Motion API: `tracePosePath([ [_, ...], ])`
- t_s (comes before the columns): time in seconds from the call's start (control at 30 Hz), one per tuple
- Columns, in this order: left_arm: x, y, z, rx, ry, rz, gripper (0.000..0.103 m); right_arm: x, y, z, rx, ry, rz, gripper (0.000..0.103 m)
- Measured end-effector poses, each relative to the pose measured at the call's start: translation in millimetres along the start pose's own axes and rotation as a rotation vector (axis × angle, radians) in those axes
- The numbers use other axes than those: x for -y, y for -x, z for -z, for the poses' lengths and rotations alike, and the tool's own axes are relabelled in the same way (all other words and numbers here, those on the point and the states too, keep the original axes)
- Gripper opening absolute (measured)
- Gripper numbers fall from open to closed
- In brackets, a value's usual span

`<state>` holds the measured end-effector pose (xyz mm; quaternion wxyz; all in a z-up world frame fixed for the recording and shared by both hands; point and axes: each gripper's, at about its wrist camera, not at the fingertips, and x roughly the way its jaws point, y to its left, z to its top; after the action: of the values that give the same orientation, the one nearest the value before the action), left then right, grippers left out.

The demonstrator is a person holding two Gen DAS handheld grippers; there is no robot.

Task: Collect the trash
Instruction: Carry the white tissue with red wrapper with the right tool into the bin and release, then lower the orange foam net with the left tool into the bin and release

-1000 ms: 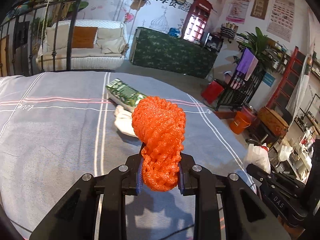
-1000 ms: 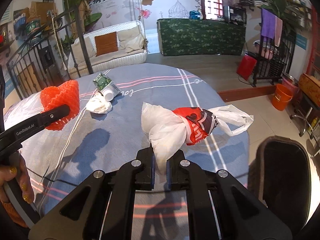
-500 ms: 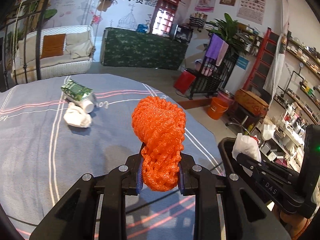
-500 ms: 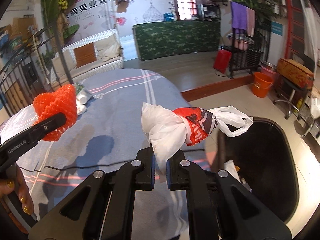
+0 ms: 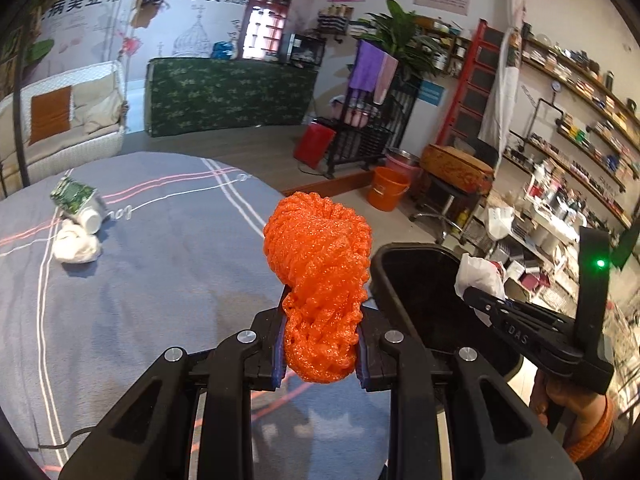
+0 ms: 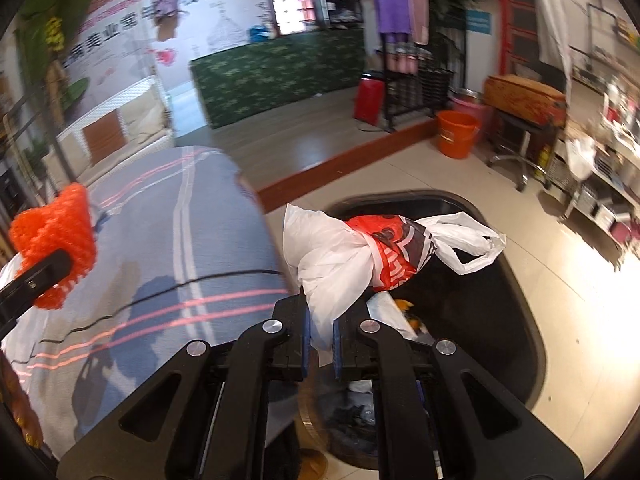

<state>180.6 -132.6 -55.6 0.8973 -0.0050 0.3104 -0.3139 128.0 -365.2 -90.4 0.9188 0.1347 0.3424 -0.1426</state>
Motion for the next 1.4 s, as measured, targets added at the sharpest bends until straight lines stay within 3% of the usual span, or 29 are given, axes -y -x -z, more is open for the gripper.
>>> tracePosePath([
  [0.33,38.3,-27.4,6.7,-0.075,-0.076,0.106,0.026,44.1,-35.5,21.9,-0.114,-0.121,0.051,0.012],
  [0.4,42.9,-29.4,8.0,-0.084,-0.089,0.117,0.026,50.8,-43.3,27.1,-0.138,-0.144,0.06,0.024],
  [0.47,49.3,-33.0,9.6,-0.096,-0.105,0.13,0.026,56.9,-44.4,32.1,-0.142,-0.171,0.071,0.051],
  [0.7,65.4,-48.3,13.2,-0.147,-0.136,0.187,0.026,70.4,-39.9,31.9,-0.121,-0.23,0.083,0.065],
  [0.77,73.2,-52.2,14.4,-0.155,-0.151,0.202,0.026,74.9,-34.0,30.2,-0.101,-0.243,0.1,0.076],
  [0.87,85.2,-57.7,15.4,-0.164,-0.176,0.225,0.026,80.2,-27.5,28.3,-0.082,-0.261,0.117,0.082],
  [1.4,135.9,-98.7,16.4,-0.248,-0.245,0.325,0.026,131.2,3.4,24.9,-0.008,-0.34,0.228,0.085],
])
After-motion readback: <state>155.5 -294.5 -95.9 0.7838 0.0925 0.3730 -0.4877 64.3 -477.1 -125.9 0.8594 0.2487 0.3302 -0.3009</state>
